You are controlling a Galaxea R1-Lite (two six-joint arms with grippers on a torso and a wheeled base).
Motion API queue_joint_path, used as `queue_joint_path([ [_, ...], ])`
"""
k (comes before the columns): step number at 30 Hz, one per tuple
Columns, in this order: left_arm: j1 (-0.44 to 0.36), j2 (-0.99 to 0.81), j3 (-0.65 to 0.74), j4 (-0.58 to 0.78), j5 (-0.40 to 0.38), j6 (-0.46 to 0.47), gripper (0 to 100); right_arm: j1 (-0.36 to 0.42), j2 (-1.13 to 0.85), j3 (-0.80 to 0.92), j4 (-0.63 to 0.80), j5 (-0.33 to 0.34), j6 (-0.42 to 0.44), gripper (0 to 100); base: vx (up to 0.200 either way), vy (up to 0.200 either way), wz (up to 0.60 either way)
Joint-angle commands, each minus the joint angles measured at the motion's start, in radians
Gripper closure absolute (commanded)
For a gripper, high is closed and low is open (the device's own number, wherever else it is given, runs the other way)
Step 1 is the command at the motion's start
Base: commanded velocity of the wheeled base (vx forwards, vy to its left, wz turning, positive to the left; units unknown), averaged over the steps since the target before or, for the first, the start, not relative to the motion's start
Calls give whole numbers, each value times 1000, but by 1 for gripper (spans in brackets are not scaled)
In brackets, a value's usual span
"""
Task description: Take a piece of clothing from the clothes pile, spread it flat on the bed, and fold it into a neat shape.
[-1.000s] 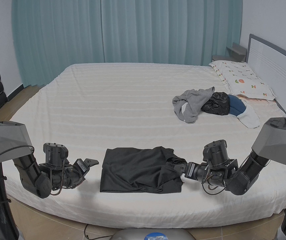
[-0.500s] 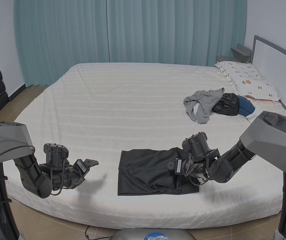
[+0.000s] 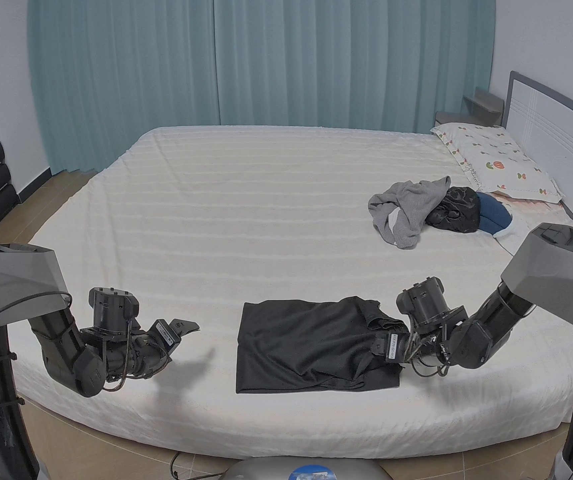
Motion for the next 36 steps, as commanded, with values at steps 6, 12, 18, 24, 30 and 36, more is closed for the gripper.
queue_joint_path([
  [6, -2, 4, -2, 0, 2, 1, 0, -83, -161, 263, -80, 46, -5, 0, 0, 0, 0],
  [12, -3, 4, -2, -2, 2, 1, 0, -123, -180, 352, -144, 63, -29, 0, 0, 0, 0],
  [18, -3, 8, -2, -2, 4, 4, 0, -123, -200, 339, -233, 84, -18, 0, 0, 0, 0],
  [24, -5, 10, -3, -2, 4, 4, 0, -79, -184, 241, -296, 129, 15, 0, 0, 0, 0],
  [30, -5, 10, -3, -2, 5, 5, 0, 14, -61, 60, -271, 156, 164, 0, 0, 0, 0],
  [36, -5, 10, -2, -2, 7, 5, 0, 58, 58, -110, -221, 175, 218, 0, 0, 0, 0],
])
